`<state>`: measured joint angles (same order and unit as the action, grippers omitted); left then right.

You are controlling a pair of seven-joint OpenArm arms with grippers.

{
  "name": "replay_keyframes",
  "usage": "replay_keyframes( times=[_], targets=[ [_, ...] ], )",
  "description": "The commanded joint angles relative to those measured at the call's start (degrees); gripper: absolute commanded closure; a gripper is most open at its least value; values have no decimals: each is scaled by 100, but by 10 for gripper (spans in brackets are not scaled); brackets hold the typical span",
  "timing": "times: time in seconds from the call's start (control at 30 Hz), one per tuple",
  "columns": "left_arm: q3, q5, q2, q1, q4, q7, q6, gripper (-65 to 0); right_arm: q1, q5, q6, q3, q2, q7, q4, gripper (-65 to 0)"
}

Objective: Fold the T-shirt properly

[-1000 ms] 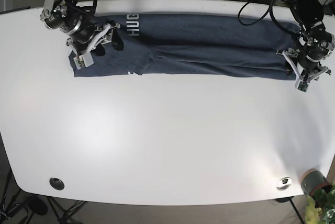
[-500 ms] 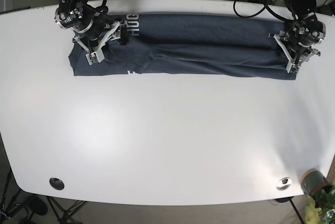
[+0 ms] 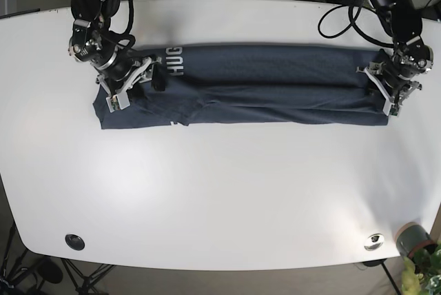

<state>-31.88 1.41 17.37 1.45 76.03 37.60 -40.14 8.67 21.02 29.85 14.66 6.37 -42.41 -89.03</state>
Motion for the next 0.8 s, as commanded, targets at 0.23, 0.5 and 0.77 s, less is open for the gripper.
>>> replay_keyframes(
  times=[0.23,0.5,0.77],
  targets=[
    [-254,189,52,-141,586,270,14,-253,-106,-277,-167,16,53,-291,-173,-371],
    [-1080,1507,290,-176,1043,1308,14,-444,-97,-277,-158,7,27,-291,-173,-371],
    [-1186,2255,369,-176,947,1378,14,-457,-106,-277,290,7,18,-291,-165,-371]
  ],
)
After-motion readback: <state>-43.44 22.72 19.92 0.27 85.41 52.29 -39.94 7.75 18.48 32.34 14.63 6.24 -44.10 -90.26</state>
